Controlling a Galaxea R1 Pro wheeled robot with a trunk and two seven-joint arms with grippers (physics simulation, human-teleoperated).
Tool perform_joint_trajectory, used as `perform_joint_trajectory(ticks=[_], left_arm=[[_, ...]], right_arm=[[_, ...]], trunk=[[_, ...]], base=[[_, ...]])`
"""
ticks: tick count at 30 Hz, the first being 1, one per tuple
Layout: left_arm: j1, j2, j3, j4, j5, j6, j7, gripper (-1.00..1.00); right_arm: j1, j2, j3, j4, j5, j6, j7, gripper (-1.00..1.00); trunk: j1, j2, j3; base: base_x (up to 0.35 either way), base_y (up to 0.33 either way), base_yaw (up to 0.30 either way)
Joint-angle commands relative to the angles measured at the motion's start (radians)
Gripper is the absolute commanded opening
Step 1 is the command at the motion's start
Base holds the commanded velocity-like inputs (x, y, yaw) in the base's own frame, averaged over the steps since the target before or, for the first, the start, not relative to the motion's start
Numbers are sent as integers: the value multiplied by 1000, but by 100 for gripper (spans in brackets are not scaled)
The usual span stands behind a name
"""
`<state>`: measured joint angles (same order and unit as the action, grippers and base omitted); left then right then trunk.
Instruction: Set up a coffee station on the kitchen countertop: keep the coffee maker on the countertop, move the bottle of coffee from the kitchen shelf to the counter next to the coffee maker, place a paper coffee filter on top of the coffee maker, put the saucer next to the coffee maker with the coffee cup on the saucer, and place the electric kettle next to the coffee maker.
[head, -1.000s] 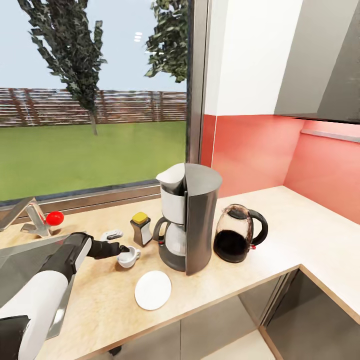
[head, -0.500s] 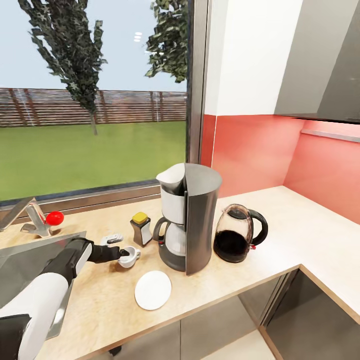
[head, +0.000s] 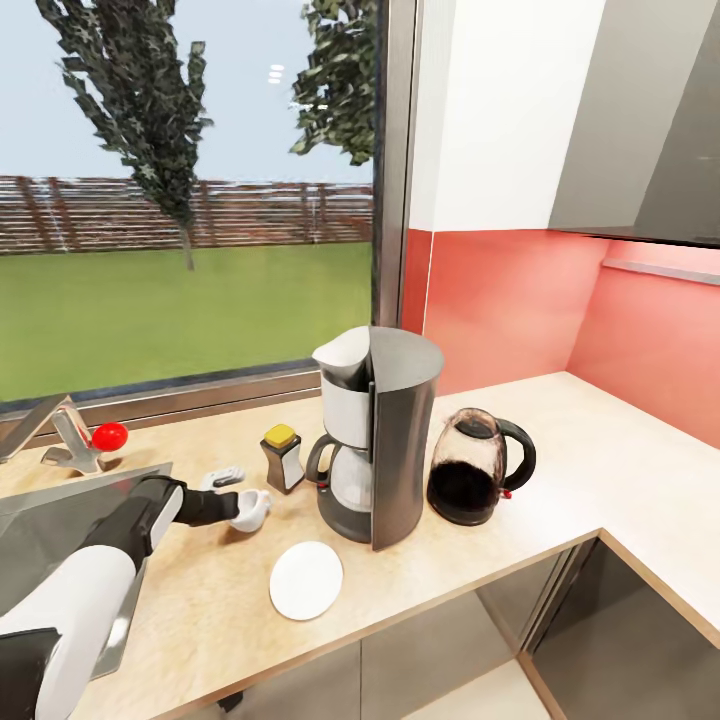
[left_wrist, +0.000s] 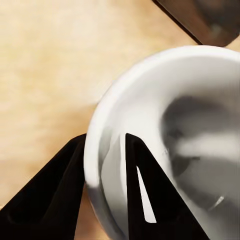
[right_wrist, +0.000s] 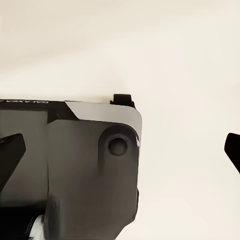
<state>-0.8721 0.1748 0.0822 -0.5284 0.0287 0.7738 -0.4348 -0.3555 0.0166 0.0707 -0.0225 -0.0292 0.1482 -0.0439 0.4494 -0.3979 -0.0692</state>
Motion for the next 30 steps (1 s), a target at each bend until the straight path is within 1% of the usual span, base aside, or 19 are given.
perform_joint_trajectory(ticks=[1,5,8,30], left_arm=[[-1,0,10,-1,-7,5,-2,-100],[-1,0,43,-1,-7,4,-2,-100],[-1,0,53,-1,-8,4,-3,-100],[-2,0,60,-13,-4,7,-10,-100]], right_arm=[[0,0,7,-2,-3,6,-4,100],[0,0,7,-2,-3,6,-4,100],[0,0,8,-2,-3,7,-4,100],[0,1,7,-3,-4,3,-5,100]], trunk=[[1,-2,-2],[1,-2,-2],[1,-2,-2],[1,-2,-2]], base=[[0,0,0],[0,0,0],[0,0,0],[0,0,0]])
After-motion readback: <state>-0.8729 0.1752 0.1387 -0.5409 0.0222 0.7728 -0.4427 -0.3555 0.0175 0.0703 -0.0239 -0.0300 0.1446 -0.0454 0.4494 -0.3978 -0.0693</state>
